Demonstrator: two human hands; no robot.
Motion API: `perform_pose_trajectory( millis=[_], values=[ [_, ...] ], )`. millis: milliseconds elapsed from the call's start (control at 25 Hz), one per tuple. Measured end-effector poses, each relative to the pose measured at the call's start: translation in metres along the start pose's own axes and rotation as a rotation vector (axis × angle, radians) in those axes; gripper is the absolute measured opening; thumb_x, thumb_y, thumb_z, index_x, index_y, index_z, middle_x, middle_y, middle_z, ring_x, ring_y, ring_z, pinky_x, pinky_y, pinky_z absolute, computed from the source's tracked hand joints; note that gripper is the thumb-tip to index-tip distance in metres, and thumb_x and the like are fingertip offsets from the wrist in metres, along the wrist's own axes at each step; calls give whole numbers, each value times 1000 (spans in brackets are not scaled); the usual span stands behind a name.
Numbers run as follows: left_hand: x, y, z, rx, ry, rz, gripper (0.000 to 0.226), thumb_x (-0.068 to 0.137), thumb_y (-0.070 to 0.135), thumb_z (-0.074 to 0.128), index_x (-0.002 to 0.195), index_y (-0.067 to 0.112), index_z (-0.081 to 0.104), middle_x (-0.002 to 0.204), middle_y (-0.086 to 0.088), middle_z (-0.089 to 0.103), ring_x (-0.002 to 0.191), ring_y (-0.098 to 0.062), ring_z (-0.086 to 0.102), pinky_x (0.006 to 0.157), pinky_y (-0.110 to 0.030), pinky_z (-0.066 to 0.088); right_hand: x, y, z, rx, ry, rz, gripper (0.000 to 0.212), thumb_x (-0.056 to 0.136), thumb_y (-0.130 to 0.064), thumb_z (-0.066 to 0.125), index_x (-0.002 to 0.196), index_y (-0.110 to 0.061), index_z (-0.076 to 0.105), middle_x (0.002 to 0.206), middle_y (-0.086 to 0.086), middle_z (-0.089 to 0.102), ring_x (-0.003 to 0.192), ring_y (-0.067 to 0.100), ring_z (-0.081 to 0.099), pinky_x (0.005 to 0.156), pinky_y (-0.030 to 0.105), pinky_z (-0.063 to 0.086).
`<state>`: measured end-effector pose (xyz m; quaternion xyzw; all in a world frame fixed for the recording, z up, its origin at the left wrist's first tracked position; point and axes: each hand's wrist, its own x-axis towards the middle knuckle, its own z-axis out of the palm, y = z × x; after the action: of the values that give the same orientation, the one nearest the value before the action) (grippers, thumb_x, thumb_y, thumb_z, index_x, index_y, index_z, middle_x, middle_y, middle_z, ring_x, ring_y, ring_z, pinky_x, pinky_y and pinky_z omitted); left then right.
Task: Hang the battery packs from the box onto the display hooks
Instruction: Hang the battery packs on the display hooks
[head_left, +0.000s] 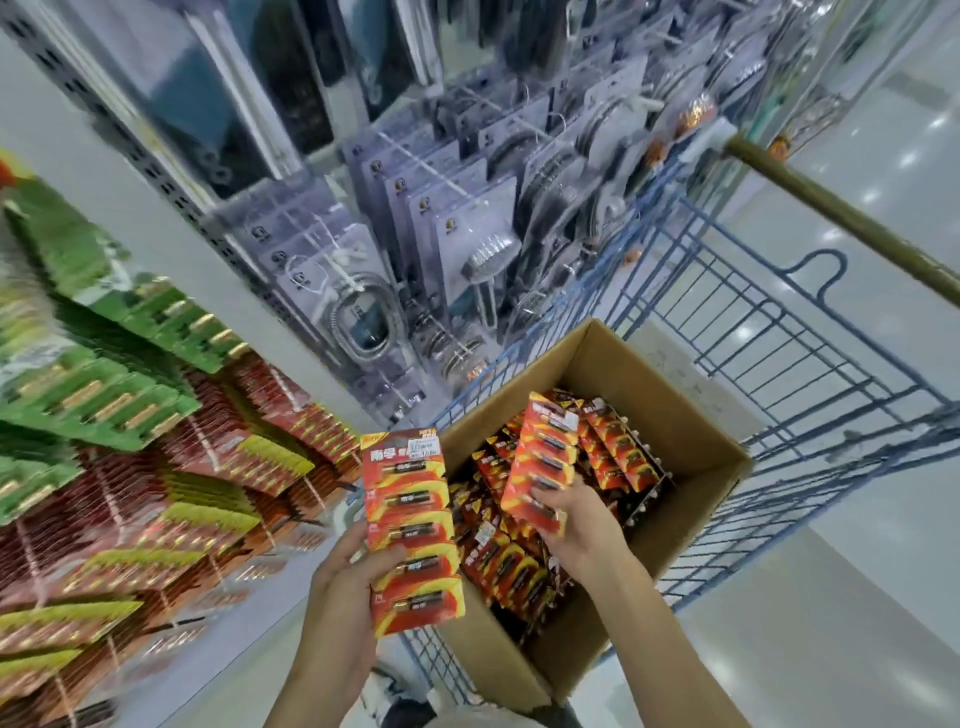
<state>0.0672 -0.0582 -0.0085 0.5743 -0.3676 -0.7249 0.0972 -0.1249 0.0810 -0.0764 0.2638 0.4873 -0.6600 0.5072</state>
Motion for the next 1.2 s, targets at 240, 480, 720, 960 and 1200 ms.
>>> perform_pose_trajectory(
  millis=[240, 480, 720, 960, 1200],
  values=[
    [-48, 39, -51, -172, -88, 151, 47, 81, 21, 76, 127, 17, 68, 111, -13, 79, 93, -36, 78, 73, -43, 61, -95, 21, 37, -333, -309, -295, 74, 66, 9, 79, 134, -14, 59, 122, 21, 70, 110, 39, 70, 87, 48, 60],
    [-99, 73, -122, -370, 3, 283, 34, 87, 24, 72, 118, 9, 71, 103, -16, 79, 84, -36, 79, 72, -46, 63, -152, 54, 127, -261, -475, -248, 47, 90, -33, 65, 131, -10, 65, 117, 21, 71, 98, 38, 71, 84, 48, 56],
    [-141, 115, -200, -480, 124, 499, 37, 89, 29, 70, 119, 8, 72, 110, -19, 78, 94, -40, 77, 89, -54, 58, -180, 90, 250, -459, -555, -324, 54, 88, -49, 68, 132, -18, 66, 121, 15, 74, 104, 36, 73, 90, 53, 56],
    [-182, 147, -257, -560, 205, 667, 25, 95, 27, 65, 115, 13, 72, 102, -12, 80, 87, -33, 79, 81, -45, 57, -211, 119, 332, -546, -702, -382, 61, 84, -57, 71, 138, -29, 62, 132, 2, 70, 125, 29, 65, 105, 58, 50],
    [-213, 176, -292, -575, 269, 819, 28, 95, 31, 64, 115, 13, 73, 103, -13, 80, 87, -33, 79, 81, -47, 59, -232, 132, 363, -516, -780, -306, 55, 92, -41, 64, 144, -25, 55, 124, 4, 74, 107, 28, 74, 85, 47, 57]
  ],
)
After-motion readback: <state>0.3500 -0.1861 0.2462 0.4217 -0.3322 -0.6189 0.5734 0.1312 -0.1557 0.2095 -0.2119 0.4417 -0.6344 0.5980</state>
